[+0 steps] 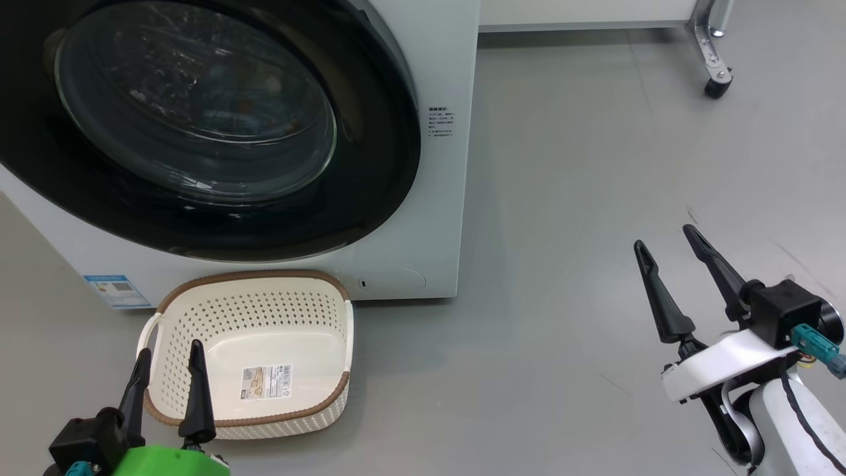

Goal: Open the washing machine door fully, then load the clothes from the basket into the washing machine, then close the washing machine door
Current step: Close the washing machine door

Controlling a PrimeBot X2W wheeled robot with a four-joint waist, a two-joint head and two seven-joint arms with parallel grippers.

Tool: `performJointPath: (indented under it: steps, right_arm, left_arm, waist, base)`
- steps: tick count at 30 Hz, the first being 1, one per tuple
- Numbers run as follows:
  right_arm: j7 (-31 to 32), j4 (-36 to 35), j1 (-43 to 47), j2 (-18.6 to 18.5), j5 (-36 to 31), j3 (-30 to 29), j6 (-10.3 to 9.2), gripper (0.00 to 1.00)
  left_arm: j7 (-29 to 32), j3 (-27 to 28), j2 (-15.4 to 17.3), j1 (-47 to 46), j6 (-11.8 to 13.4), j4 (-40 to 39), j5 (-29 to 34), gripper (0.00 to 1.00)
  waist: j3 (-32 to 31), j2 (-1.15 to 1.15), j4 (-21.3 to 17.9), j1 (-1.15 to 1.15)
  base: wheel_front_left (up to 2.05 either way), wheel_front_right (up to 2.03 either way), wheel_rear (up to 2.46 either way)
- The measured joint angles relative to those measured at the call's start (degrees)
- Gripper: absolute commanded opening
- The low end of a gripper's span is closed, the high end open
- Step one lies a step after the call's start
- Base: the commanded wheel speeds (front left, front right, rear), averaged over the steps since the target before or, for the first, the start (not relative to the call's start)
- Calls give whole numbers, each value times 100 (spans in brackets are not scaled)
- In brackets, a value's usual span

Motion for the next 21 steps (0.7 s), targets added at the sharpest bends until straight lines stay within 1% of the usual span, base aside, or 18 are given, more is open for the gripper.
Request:
performJointPath:
  steps: [4,5,8,21]
  right_arm:
    - [1,-93,369,46,-4,-327,-62,100]
    - [4,-160,579,92,-4,-521,-115,100]
    - [4,-245,879,141,-4,-779,-207,100]
    - [4,-547,1460,266,-159,-1385,-207,100]
  left_arm:
    - [0,12,-4,40,0,-37,34,100]
    - [0,-1,-4,70,0,-40,68,100]
    - [0,9,-8,149,0,-35,108,100]
    - [0,80,-8,358,0,0,157,100]
  waist:
    - [-116,0,-165,0]
    - [-161,0,-229,0]
    - [-213,0,-291,0]
    - [-278,0,-403,0]
  base:
    - [0,0,0]
    - [0,0,0]
    - [0,0,0]
    - [0,0,0]
